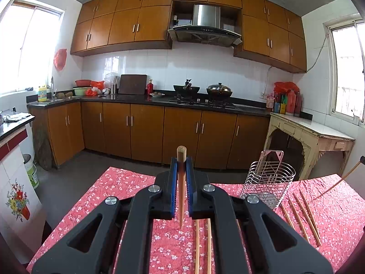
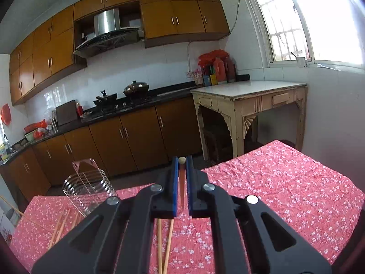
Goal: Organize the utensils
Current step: 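Lift the chopstick with the left tool while the right tool lifts its chopstick, then lower the right tool's chopstick into the wire holder while the left tool lowers its own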
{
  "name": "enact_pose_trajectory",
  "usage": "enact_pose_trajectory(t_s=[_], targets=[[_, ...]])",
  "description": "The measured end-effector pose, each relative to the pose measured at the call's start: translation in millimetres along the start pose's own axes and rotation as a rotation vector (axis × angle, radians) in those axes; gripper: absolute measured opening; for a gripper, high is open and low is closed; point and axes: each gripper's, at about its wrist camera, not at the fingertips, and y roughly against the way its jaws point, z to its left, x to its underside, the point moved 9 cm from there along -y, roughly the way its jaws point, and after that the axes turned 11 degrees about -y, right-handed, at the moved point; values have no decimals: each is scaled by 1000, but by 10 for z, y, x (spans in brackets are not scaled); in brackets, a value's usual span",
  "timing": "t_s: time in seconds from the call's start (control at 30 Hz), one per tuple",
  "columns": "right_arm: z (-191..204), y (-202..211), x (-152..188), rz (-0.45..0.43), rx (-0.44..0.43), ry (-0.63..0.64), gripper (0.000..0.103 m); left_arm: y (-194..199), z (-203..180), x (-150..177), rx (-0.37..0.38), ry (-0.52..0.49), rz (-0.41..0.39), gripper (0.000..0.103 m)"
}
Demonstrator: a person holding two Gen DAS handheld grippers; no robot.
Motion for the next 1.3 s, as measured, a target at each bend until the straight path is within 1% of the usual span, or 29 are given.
enact_pose_trajectory(t_s=[0.27,0.73,0.93,1.0,1.1,1.2,1.3], targets=[[125,135,-162,-25,-28,22,7,16,-4,-83,2,0,-18,7],[138,147,-75,-9,-31,35,7,13,-16,-97,1,3,-20,7],[152,198,-105,-18,-44,33,7,48,-31,-139,6,-1,-32,7],[164,227,-140,-26,-51,29,7,71,-40,-189,10,-2,-40,7],[226,267,-209,-35,-68,30,7,85,-62,-272,34,5,-48,7],[362,322,-324,-57,-90,43,7,99,-129,-413,59,2,-62,7],[525,401,-491,-85,-130,47,7,112,-225,-608,83,-10,-83,7]])
